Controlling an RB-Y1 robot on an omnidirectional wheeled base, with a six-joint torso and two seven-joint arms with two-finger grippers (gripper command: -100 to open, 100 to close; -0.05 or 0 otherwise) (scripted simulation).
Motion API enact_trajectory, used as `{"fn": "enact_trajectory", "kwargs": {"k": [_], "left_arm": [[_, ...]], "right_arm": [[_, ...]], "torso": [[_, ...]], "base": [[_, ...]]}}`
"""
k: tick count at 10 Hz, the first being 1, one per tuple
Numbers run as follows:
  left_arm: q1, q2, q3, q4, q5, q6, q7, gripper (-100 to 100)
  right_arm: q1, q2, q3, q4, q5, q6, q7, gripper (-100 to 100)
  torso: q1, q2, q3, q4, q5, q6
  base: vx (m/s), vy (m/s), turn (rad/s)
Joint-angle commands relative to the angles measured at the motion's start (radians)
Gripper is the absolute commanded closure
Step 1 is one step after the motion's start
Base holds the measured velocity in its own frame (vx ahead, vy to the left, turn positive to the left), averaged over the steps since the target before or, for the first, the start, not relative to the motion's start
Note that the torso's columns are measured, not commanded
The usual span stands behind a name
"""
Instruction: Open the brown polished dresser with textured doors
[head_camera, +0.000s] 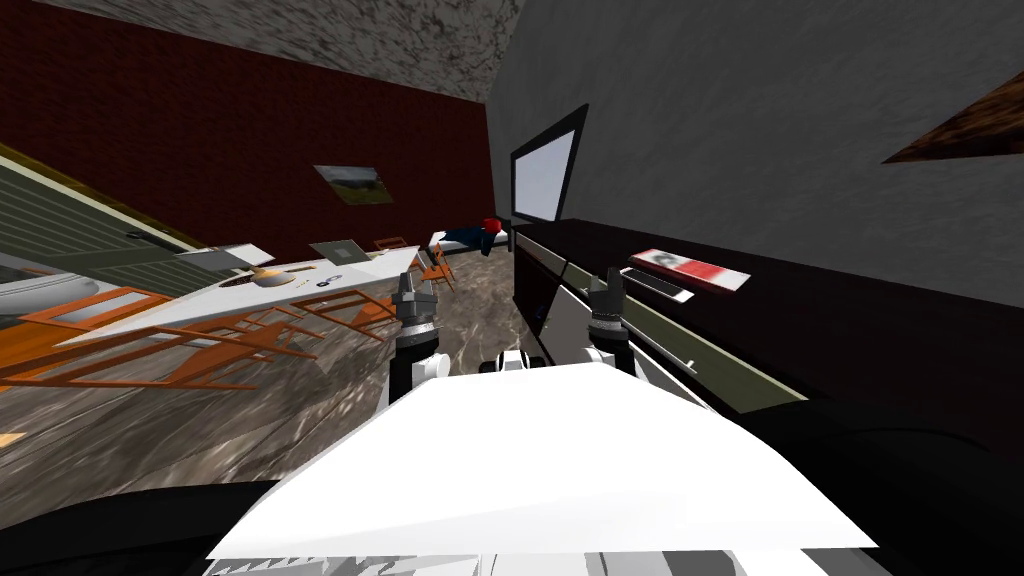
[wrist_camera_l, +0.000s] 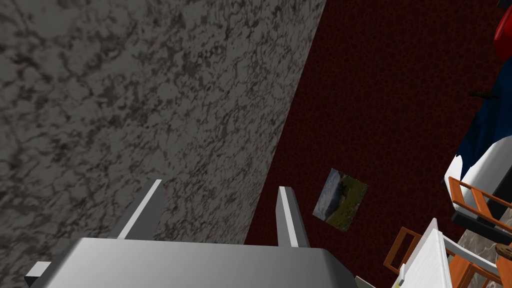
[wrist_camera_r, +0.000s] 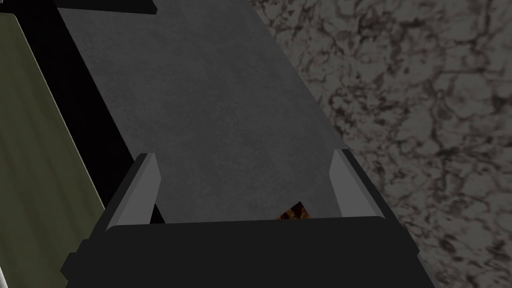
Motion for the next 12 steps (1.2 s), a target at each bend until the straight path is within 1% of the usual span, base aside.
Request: {"fn": "enact_trajectory", "kwargs": {"k": [1, 6, 9, 12], "left_arm": [[0.000, 0.000, 0.000, 0.000, 0.000, 0.000, 0.000, 0], [0.000, 0.000, 0.000, 0.000, 0.000, 0.000, 0.000, 0], [0.000, 0.000, 0.000, 0.000, 0.000, 0.000, 0.000, 0], [0.000, 0.000, 0.000, 0.000, 0.000, 0.000, 0.000, 0]], "right_arm": [[0.010, -0.068, -0.022, 0.019, 0.041, 0.008, 0.030, -100], [0.047, -0.201, -0.084, 0.060, 0.159, 0.031, 0.117, -100], [0.075, -0.281, -0.130, 0.085, 0.247, 0.047, 0.181, -100], [0.106, -0.365, -0.180, 0.113, 0.338, 0.064, 0.252, -100]], "torso": [[0.000, 0.001, -0.001, 0.001, 0.000, 0.000], [-0.002, -0.001, -0.002, 0.000, -0.001, -0.001], [-0.004, -0.004, -0.004, -0.001, -0.002, -0.001], [-0.002, 0.001, -0.001, 0.001, 0.000, 0.000]], "base": [[0.052, 0.064, -0.013], [0.071, 0.090, -0.019], [0.080, 0.108, -0.018], [0.099, 0.121, -0.023]]}}
